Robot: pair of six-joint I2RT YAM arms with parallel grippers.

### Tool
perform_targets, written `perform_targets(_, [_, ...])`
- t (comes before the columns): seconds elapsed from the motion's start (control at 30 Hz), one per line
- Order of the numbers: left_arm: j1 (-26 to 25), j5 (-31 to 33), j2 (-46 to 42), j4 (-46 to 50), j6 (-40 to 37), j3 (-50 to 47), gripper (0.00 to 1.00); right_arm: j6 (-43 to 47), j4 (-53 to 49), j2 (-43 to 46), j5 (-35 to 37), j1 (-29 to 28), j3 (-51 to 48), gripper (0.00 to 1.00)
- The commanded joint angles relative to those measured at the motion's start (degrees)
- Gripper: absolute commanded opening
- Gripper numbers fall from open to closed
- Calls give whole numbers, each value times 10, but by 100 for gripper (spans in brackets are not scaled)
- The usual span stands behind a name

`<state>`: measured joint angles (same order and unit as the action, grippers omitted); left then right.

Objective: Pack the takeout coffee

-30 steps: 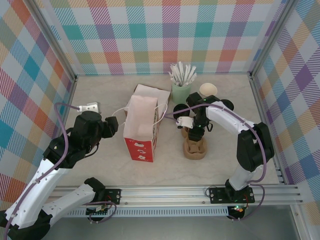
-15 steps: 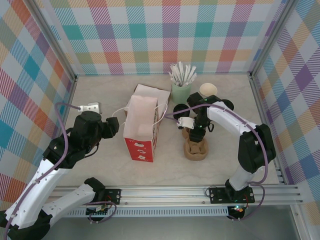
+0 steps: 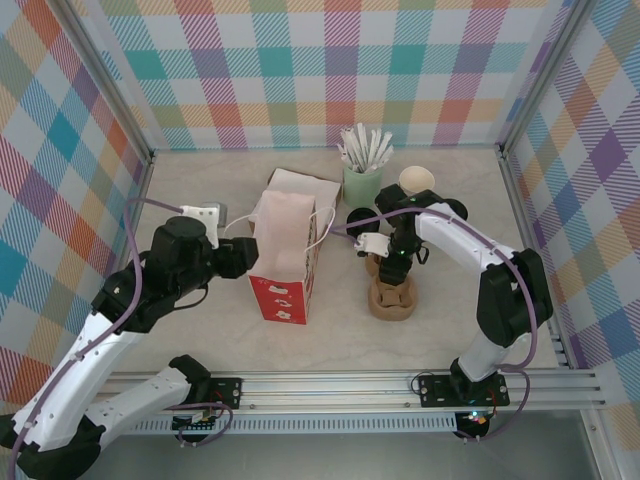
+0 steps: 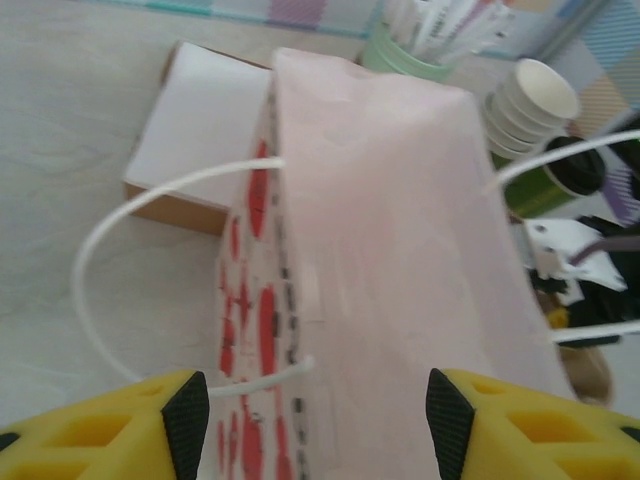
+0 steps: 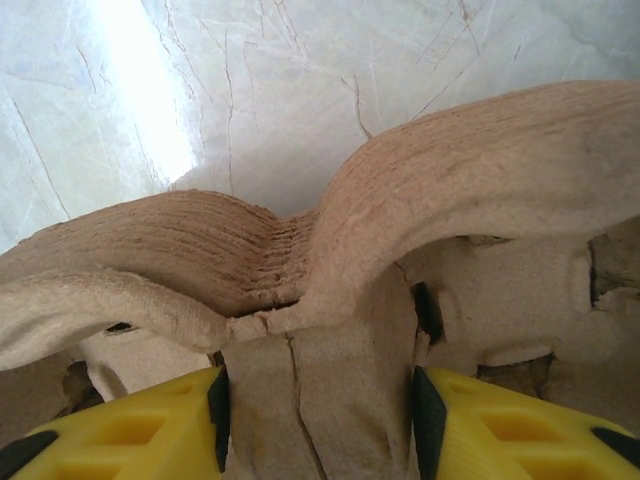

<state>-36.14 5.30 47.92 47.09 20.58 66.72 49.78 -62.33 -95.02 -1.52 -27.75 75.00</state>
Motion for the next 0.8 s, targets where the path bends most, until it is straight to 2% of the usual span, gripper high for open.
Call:
perform_targets(0.0, [-35, -58, -3, -31, 22, 25, 61, -16, 3, 31, -32, 7, -8, 55])
perform_targets(0.23, [-159, -25, 47, -49, 35, 53, 60, -62, 10, 67, -52, 29, -3, 58])
perform_targets(0.4, [-278, 33, 118, -61, 23, 100, 61, -183, 8, 133, -72, 87, 1, 62])
perform_targets(0.47, [-310, 52, 151, -63, 15, 119, 61, -235, 14, 169, -77, 116, -9, 65])
perform_targets(0.67, [-341, 55, 245, -77, 24, 145, 61, -375, 51, 281, -51, 171, -68, 86])
perform_targets(0.77, [-342, 67, 285, -86, 50, 144, 61, -463, 62, 318, -52, 191, -98, 92])
